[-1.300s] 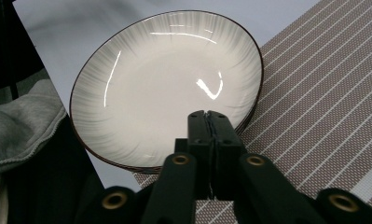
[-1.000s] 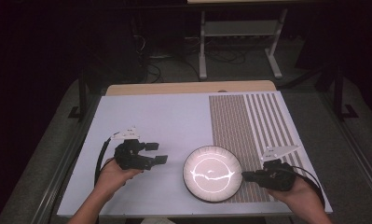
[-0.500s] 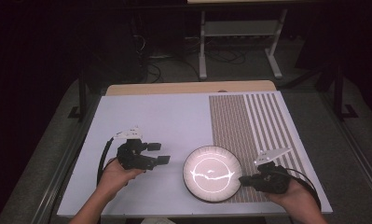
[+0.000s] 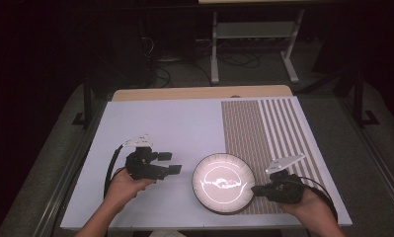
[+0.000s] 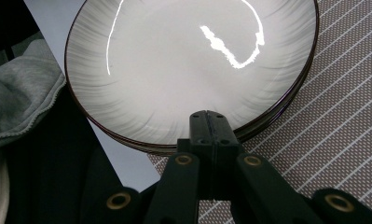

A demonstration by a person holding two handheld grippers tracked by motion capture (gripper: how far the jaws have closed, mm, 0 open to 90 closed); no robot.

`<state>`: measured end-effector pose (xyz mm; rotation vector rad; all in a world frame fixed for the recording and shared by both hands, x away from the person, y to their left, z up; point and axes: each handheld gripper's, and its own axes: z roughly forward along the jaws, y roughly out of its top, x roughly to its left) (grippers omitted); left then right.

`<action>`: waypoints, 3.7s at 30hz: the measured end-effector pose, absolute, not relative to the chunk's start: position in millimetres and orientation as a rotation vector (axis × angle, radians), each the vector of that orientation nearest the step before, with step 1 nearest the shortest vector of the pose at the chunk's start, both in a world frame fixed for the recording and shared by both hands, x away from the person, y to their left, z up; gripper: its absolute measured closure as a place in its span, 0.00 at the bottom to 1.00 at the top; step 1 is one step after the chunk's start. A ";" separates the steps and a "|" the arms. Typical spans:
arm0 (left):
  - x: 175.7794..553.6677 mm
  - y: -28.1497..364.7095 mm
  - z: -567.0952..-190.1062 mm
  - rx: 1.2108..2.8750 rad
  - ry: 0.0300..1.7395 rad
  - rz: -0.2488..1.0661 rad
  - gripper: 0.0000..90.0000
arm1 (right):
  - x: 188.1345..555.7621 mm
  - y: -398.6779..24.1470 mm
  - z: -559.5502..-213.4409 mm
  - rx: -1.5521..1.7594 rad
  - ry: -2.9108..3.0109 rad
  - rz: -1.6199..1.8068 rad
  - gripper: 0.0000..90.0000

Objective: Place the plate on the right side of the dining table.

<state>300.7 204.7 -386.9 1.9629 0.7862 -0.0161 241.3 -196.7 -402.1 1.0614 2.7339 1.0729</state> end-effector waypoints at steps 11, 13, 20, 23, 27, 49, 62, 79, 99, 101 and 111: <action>296.6 202.3 -385.0 1.938 0.777 0.011 0.43 | 242.6 -197.1 -403.1 1.075 2.730 1.089 1.00; 297.1 202.0 -384.8 1.942 0.797 0.000 0.42 | 243.1 -195.4 -403.5 1.072 2.729 1.087 1.00; 297.6 200.6 -385.8 1.941 0.868 -0.010 0.42 | 245.6 -191.0 -405.0 1.083 2.728 1.093 1.00; 295.5 200.6 -383.9 1.932 0.875 0.007 0.45 | 246.6 -189.0 -405.6 1.078 2.727 1.093 1.00; 294.2 196.9 -384.2 1.936 0.886 -0.003 0.47 | 247.6 -187.6 -406.5 1.079 2.727 1.102 1.00; 292.9 179.2 -396.4 1.991 0.948 -0.045 0.54 | 250.0 -179.4 -411.1 1.084 2.715 1.126 1.00; 293.1 173.8 -403.7 2.014 1.018 -0.072 0.61 | 252.7 -166.0 -419.5 1.075 2.732 1.130 1.00; 293.0 165.4 -401.7 1.975 1.193 -0.085 0.77 | 256.8 -152.5 -425.5 1.073 2.700 1.150 1.00; 299.1 167.7 -411.6 1.668 1.402 -0.298 0.89 | 257.1 -166.2 -418.6 1.284 2.418 1.325 0.73; 298.4 167.0 -410.0 1.648 1.405 -0.304 0.89 | 256.7 -166.1 -418.1 1.311 2.376 1.343 0.69; 294.5 165.4 -408.0 1.459 1.453 -0.328 0.89 | 251.3 -158.4 -413.3 1.476 2.160 1.401 0.63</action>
